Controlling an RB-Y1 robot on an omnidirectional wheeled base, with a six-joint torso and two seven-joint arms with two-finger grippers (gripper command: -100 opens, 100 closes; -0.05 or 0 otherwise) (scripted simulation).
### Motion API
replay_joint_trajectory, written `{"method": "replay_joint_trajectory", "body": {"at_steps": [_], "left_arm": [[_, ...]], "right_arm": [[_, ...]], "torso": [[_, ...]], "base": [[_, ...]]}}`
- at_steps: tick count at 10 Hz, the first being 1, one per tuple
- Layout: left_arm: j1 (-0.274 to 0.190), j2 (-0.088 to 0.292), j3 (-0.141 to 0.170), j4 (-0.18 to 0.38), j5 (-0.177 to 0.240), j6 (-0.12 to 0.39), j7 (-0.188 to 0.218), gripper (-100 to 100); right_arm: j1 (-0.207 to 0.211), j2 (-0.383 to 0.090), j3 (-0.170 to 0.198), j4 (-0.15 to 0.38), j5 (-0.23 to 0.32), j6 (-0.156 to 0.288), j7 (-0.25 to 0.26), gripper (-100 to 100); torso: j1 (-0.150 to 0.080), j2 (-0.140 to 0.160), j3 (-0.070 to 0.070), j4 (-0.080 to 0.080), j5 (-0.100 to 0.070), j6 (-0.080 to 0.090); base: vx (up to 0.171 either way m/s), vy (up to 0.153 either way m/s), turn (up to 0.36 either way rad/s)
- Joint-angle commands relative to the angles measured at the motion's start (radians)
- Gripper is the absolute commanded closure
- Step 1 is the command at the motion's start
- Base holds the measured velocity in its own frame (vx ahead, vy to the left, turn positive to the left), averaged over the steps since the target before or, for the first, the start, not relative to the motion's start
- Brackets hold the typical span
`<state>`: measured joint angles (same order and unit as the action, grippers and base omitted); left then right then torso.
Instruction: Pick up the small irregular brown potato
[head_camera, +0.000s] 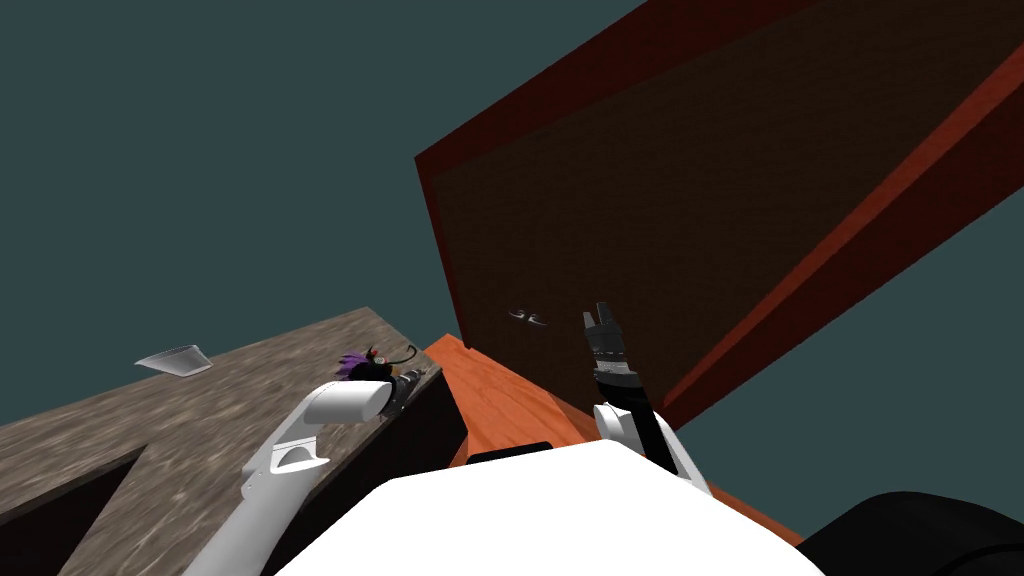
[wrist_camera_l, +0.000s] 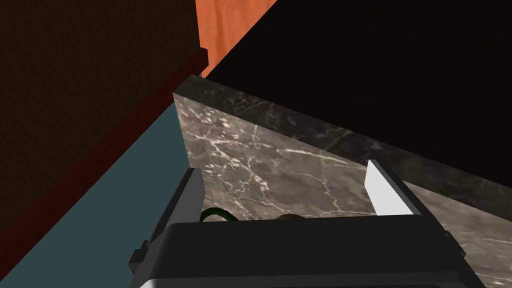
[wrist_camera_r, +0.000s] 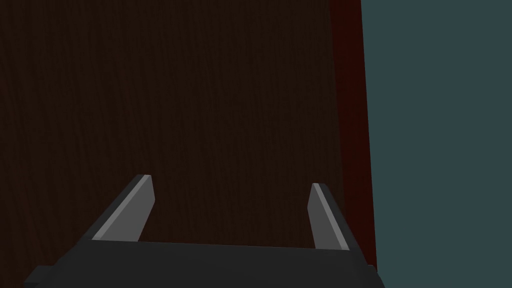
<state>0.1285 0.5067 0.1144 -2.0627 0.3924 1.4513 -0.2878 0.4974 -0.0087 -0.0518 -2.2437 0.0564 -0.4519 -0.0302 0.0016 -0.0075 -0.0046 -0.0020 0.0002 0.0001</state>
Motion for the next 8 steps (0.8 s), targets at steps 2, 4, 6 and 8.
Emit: {"method": "replay_joint_trajectory", "body": {"at_steps": [2, 4, 6, 8], "left_arm": [[-0.023, 0.027, 0.012, 0.030, -0.012, 0.076, -0.030, -100], [-0.036, 0.048, 0.024, 0.052, -0.023, 0.124, -0.051, -100], [-0.044, 0.064, 0.034, 0.067, -0.033, 0.148, -0.064, -100], [-0.044, 0.062, 0.034, 0.062, -0.028, 0.146, -0.061, 0]], "right_arm": [[0.000, 0.000, 0.000, 0.000, 0.000, 0.000, 0.000, 0], [0.000, 0.000, 0.000, 0.000, 0.000, 0.000, 0.000, 0], [0.000, 0.000, 0.000, 0.000, 0.000, 0.000, 0.000, 0], [0.000, 0.000, 0.000, 0.000, 0.000, 0.000, 0.000, 0]], "torso": [[0.000, 0.001, 0.000, 0.000, 0.000, 0.000], [0.004, -0.002, -0.001, 0.000, 0.001, 0.000], [0.006, -0.002, -0.001, 0.000, 0.001, 0.000], [0.005, 0.002, 0.001, 0.000, 0.002, 0.000]], "base": [[0.118, 0.025, 0.047], [0.139, 0.075, 0.071], [0.147, 0.108, 0.049], [0.036, 0.039, -0.003]]}}
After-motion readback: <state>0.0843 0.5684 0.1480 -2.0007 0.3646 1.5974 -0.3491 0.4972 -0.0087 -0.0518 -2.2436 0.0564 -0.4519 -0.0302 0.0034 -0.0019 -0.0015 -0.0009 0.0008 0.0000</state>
